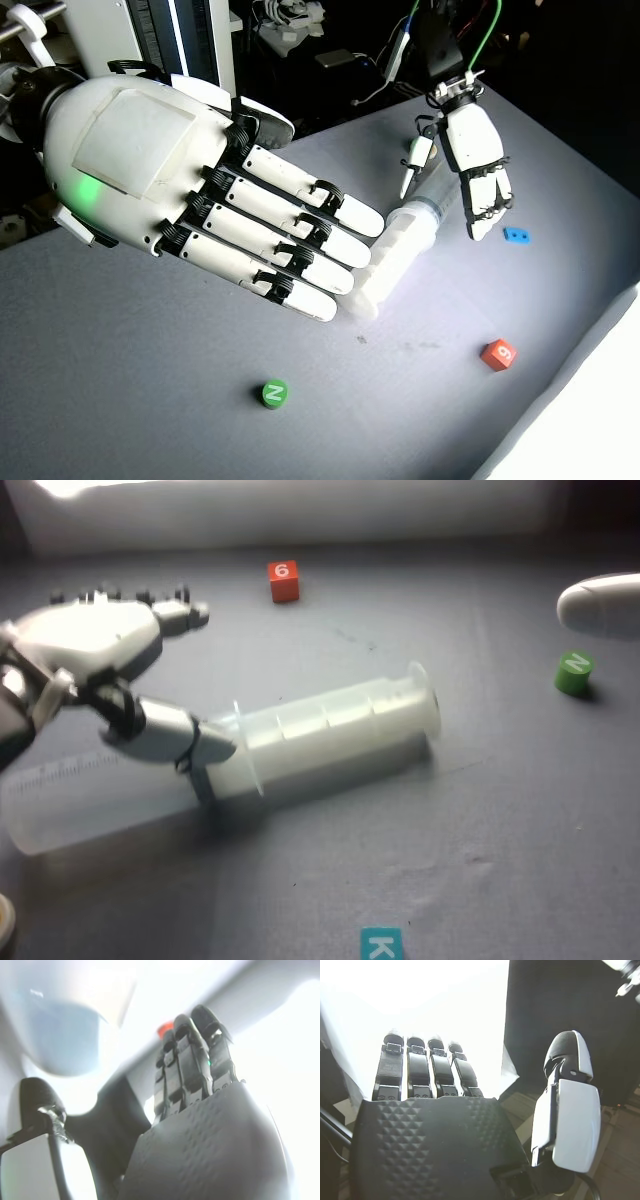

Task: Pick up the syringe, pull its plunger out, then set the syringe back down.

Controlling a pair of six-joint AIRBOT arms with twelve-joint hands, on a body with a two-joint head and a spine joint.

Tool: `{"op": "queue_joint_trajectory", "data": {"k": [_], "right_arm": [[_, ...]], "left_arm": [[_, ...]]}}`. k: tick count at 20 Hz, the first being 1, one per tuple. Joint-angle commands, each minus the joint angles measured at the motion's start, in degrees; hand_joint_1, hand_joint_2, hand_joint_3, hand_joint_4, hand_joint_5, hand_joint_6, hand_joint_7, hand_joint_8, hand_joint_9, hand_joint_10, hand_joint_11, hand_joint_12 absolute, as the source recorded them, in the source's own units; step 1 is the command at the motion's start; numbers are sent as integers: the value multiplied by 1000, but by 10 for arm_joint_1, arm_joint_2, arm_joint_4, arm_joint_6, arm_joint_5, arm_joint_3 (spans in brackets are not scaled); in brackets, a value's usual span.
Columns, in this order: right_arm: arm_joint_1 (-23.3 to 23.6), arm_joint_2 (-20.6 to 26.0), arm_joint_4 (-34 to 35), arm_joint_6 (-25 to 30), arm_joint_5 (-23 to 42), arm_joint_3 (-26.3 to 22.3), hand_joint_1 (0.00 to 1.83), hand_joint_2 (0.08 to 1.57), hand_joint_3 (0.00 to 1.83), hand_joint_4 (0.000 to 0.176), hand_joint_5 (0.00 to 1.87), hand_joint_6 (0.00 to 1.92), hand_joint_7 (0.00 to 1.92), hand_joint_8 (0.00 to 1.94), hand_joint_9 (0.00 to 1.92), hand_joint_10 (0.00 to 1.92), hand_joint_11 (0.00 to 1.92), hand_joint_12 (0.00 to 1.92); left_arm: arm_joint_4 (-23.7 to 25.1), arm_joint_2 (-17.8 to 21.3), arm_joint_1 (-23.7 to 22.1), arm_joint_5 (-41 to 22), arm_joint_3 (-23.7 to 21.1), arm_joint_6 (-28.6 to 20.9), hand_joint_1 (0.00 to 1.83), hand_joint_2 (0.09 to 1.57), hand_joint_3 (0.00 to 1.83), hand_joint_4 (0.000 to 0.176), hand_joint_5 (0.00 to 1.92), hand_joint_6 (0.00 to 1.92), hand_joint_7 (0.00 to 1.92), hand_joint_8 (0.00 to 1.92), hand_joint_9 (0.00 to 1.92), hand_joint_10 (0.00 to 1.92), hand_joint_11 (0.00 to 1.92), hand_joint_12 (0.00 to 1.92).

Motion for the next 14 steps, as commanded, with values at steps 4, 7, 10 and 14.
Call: {"op": "queue_joint_trajectory", "data": {"k": [4, 7, 10, 14], "right_arm": [[4, 3, -4, 5, 72, 1, 417, 966, 2, 0, 0, 0, 0, 0, 0, 0, 0, 0], [4, 3, -4, 5, 72, 1, 433, 951, 0, 0, 0, 0, 0, 0, 0, 0, 0, 0], [4, 3, -4, 4, 72, 1, 404, 955, 0, 0, 0, 0, 0, 0, 0, 0, 0, 0], [5, 3, -5, 5, 72, 1, 432, 953, 0, 0, 0, 0, 0, 0, 0, 0, 0, 0]], "left_arm": [[-23, 23, -93, 44, -7, 104, 716, 951, 2, 0, 224, 2, 322, 4, 339, 5, 28, 780], [-85, 35, -155, 92, -17, 186, 640, 944, 0, 0, 244, 8, 347, 12, 359, 11, 44, 789], [-135, 45, -203, 109, -24, 246, 582, 957, 4, 0, 220, 0, 326, 1, 342, 3, 22, 784], [-226, 58, -259, 143, -27, 363, 598, 960, 3, 0, 231, 2, 325, 3, 340, 1, 1, 795]]}}
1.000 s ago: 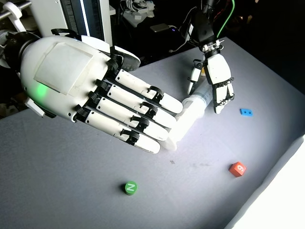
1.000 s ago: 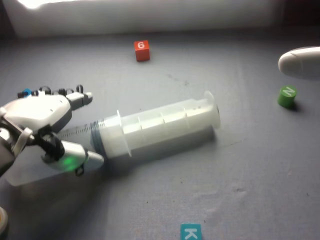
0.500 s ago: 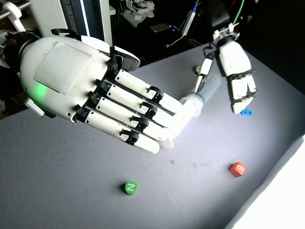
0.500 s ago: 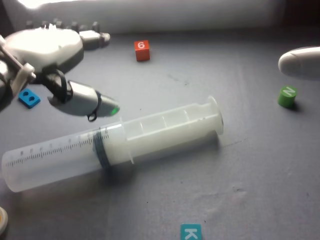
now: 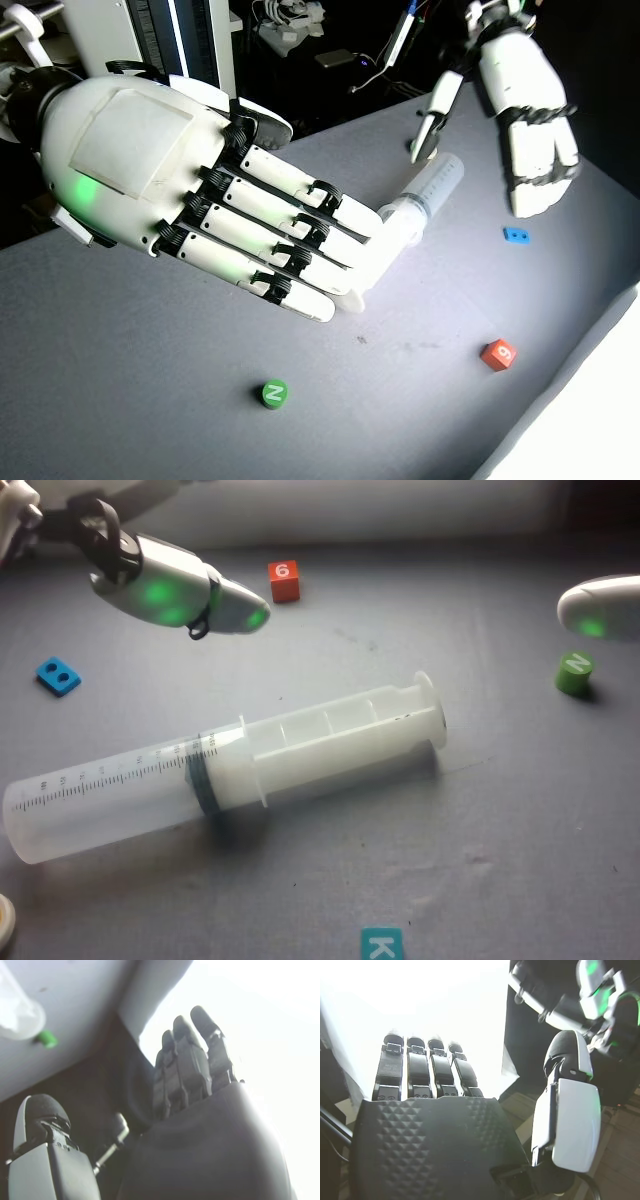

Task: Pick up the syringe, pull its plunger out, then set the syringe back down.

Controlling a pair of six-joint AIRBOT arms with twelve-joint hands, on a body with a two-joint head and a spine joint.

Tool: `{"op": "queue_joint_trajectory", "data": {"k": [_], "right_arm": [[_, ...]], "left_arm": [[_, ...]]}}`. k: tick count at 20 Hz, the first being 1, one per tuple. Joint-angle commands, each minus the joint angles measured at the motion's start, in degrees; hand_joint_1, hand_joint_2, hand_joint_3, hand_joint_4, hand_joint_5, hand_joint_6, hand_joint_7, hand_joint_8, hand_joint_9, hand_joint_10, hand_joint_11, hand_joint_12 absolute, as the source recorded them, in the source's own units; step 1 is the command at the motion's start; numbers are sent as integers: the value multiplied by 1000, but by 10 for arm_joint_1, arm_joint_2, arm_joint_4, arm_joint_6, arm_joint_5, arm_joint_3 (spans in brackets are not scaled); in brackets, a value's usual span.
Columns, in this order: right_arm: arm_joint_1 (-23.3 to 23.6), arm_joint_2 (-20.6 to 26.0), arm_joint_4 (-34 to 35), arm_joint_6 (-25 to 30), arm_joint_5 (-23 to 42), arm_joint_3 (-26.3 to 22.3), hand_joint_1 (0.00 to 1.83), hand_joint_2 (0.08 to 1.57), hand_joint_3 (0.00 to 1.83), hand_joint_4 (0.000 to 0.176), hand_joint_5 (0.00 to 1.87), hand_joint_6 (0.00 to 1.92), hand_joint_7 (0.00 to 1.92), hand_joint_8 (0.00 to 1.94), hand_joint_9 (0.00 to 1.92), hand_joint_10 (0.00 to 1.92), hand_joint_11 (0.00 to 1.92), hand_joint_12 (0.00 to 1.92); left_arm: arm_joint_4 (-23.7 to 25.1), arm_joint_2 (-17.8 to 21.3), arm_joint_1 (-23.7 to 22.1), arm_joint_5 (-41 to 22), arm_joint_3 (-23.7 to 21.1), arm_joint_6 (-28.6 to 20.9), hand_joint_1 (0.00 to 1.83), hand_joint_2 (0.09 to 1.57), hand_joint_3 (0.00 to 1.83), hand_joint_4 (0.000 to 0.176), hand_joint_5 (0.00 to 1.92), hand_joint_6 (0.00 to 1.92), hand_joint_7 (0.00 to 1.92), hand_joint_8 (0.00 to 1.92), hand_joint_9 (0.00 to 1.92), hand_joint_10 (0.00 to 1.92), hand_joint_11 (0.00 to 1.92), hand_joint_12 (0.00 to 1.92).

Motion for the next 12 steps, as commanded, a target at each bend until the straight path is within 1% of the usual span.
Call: {"op": "queue_joint_trajectory", "data": {"k": [1, 2, 3, 4, 5, 6, 7, 8, 9, 10, 11, 12], "right_arm": [[5, 3, -6, 5, 72, 1, 430, 953, 0, 0, 0, 0, 0, 0, 0, 0, 0, 0], [5, 3, -7, 5, 72, 1, 430, 953, 0, 0, 0, 0, 0, 0, 0, 0, 0, 0], [5, 3, -7, 5, 72, 1, 417, 971, 4, 0, 83, 14, 120, 40, 129, 5, 0, 303], [4, 3, -7, 5, 72, 1, 417, 971, 4, 0, 83, 14, 120, 40, 129, 5, 0, 303], [4, 3, -9, 5, 72, 1, 445, 1007, 6, 0, 222, 834, 225, 1125, 179, 1275, 25, 1521], [4, 3, -11, 5, 72, 1, 485, 1021, 3, 0, 254, 1347, 196, 1775, 233, 1792, 152, 1841], [5, 3, -11, 5, 72, 1, 576, 997, 0, 0, 376, 1896, 344, 1934, 439, 1916, 536, 1918], [5, 3, -11, 5, 72, 1, 578, 998, 0, 0, 422, 1920, 369, 1941, 445, 1921, 550, 1921], [5, 3, -12, 5, 72, 1, 509, 1025, 0, 0, 813, 1921, 888, 1941, 896, 1921, 1047, 1921], [5, 3, -13, 5, 72, 1, 512, 1028, 0, 0, 913, 1921, 987, 1941, 1019, 1921, 1175, 1921], [5, 3, -13, 5, 72, 1, 512, 1028, 0, 0, 913, 1921, 987, 1941, 1019, 1921, 1175, 1921], [5, 3, -13, 5, 72, 1, 474, 1054, 5, 0, 1090, 1921, 1182, 1941, 1220, 1921, 1338, 1921]], "left_arm": [[3, 5, -17, -1, -4, 17, 598, 960, 3, 0, 230, 2, 326, 3, 340, 1, 0, 797], [-3, 8, -22, -1, -6, 23, 598, 960, 3, 0, 230, 2, 326, 3, 340, 1, 0, 797], [-4, 10, -27, -1, -9, 24, 564, 940, 0, 0, 387, 27, 515, 33, 515, 47, 90, 943], [-4, 13, -32, -1, -11, 24, 564, 940, 0, 0, 387, 27, 515, 33, 515, 47, 90, 943], [-4, 13, -36, -1, -13, 25, 424, 991, 3, 0, 463, 963, 470, 1347, 459, 1463, 285, 1725], [-5, 14, -40, -1, -15, 28, 328, 1034, 8, 0, 376, 1546, 392, 1806, 426, 1829, 350, 1882], [-12, 14, -42, -1, -17, 34, 266, 1075, 9, 0, 550, 1827, 628, 1916, 606, 1917, 489, 1919], [-16, 14, -44, 3, -17, 39, 267, 1104, 11, 0, 707, 1904, 796, 1921, 725, 1921, 614, 1921], [-20, 14, -44, 6, -18, 43, 387, 1122, 2, 0, 1473, 1920, 1560, 1921, 1554, 1921, 1514, 1921], [-20, 14, -44, 9, -18, 43, 435, 1115, 0, 0, 1587, 1921, 1700, 1921, 1718, 1921, 1701, 1921], [-20, 14, -44, 12, -17, 44, 435, 1115, 0, 0, 1587, 1921, 1700, 1921, 1718, 1921, 1701, 1921], [-20, 14, -44, 14, -16, 45, 509, 1091, 0, 0, 1638, 1921, 1770, 1921, 1815, 1921, 1799, 1921]]}}
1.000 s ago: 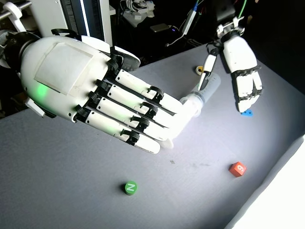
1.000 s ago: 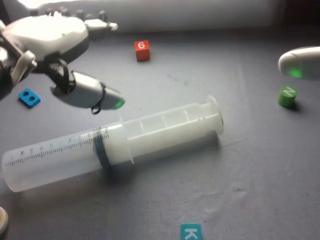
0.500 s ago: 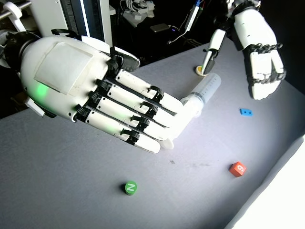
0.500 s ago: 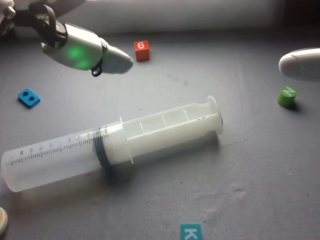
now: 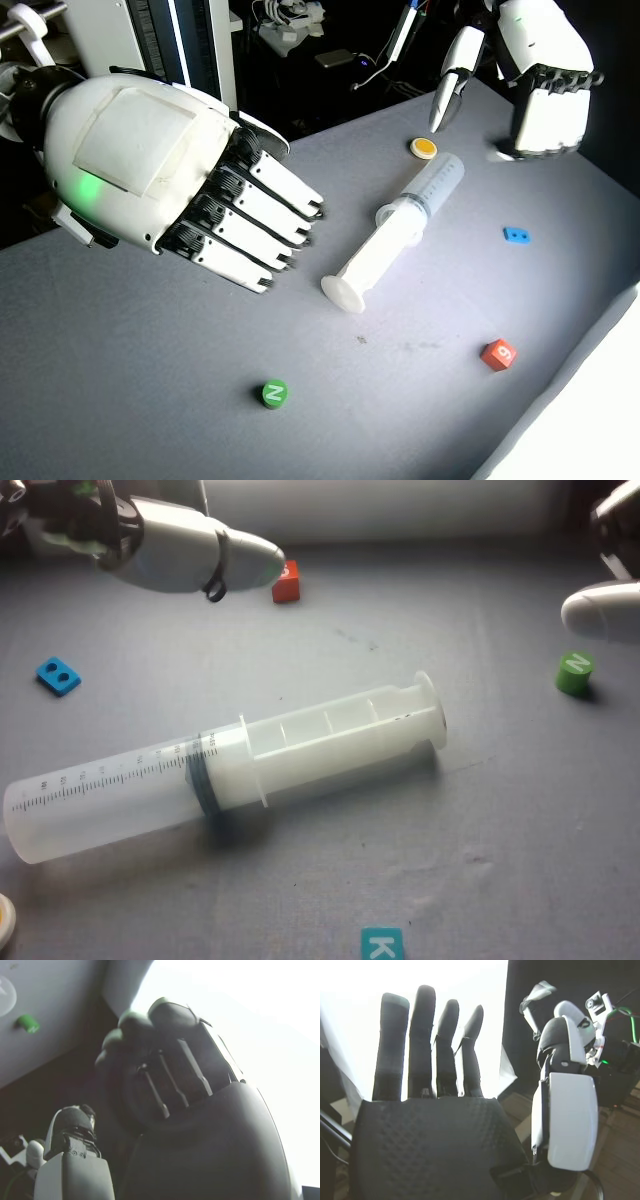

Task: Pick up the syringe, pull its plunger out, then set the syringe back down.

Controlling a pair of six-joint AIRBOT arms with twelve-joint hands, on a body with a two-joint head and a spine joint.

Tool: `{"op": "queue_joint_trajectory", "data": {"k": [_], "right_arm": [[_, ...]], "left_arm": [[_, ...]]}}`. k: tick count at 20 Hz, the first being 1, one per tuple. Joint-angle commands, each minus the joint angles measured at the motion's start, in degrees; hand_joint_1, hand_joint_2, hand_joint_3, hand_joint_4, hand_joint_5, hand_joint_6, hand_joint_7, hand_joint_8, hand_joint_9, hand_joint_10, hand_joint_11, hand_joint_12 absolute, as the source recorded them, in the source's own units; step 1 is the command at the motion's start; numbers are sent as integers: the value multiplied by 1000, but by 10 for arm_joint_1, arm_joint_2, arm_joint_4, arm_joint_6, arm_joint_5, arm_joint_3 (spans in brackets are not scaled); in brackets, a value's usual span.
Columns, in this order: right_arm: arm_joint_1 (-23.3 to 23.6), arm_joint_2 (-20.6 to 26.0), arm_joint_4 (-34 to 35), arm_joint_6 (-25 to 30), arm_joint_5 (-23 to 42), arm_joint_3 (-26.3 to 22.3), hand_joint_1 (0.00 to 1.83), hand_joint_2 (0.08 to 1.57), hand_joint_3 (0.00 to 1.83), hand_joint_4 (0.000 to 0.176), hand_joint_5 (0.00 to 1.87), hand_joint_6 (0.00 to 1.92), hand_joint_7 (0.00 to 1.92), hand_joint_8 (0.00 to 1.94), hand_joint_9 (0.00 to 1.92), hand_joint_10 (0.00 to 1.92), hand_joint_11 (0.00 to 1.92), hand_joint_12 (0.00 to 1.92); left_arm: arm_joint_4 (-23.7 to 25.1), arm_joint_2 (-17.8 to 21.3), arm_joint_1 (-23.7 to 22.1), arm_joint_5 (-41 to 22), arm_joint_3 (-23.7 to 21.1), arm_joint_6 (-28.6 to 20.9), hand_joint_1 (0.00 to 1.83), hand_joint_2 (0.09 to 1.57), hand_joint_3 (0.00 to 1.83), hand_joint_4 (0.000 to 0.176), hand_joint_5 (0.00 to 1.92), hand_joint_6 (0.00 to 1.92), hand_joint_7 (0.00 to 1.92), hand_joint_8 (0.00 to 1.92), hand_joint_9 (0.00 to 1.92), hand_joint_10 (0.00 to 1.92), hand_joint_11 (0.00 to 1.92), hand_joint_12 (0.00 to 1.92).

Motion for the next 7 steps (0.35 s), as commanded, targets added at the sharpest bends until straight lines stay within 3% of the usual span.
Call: {"op": "queue_joint_trajectory", "data": {"k": [1, 2, 3, 4, 5, 6, 7], "right_arm": [[5, 3, -8, 5, 71, 2, 477, 1068, 6, 0, 1207, 1921, 1321, 1941, 1353, 1921, 1435, 1921], [5, 3, -13, 6, 71, 2, 476, 1103, 8, 0, 1326, 1921, 1452, 1941, 1482, 1921, 1558, 1921], [5, 3, -15, 7, 71, 2, 476, 1103, 8, 0, 1326, 1921, 1452, 1941, 1482, 1921, 1558, 1921], [4, 3, -16, 7, 71, 2, 860, 1404, 36, 0, 1440, 1921, 1593, 1941, 1613, 1921, 1673, 1921], [4, 3, -17, 7, 71, 2, 860, 1404, 36, 0, 1440, 1921, 1593, 1941, 1613, 1921, 1673, 1921], [4, 3, -23, 7, 71, 2, 1028, 1426, 9, 0, 1415, 1921, 1588, 1941, 1619, 1921, 1696, 1921], [4, 3, -34, 7, 71, 2, 1051, 1422, 4, 0, 1411, 1921, 1589, 1941, 1618, 1921, 1691, 1921]], "left_arm": [[17, 3, -10, 5, 2, 4, 596, 1095, 0, 32, 1634, 1921, 1758, 1921, 1806, 1921, 1788, 1921], [17, 3, -10, 5, 3, 6, 761, 1125, 9, 43, 1649, 1921, 1752, 1921, 1805, 1921, 1788, 1921], [17, 3, -10, 5, 3, 7, 761, 1125, 9, 43, 1649, 1921, 1752, 1921, 1805, 1921, 1788, 1921], [17, 3, -10, 5, 3, 7, 1284, 1207, 31, 38, 1649, 1921, 1739, 1921, 1784, 1921, 1818, 1921], [18, 3, -10, 5, 3, 7, 1284, 1207, 31, 38, 1649, 1921, 1739, 1921, 1784, 1921, 1818, 1921], [20, 3, -10, 5, 2, 7, 1355, 1224, 32, 31, 1639, 1921, 1673, 1921, 1732, 1921, 1782, 1921], [22, 3, -10, 3, 2, 7, 1375, 1208, 22, 34, 1597, 1921, 1641, 1921, 1705, 1921, 1747, 1921]]}}
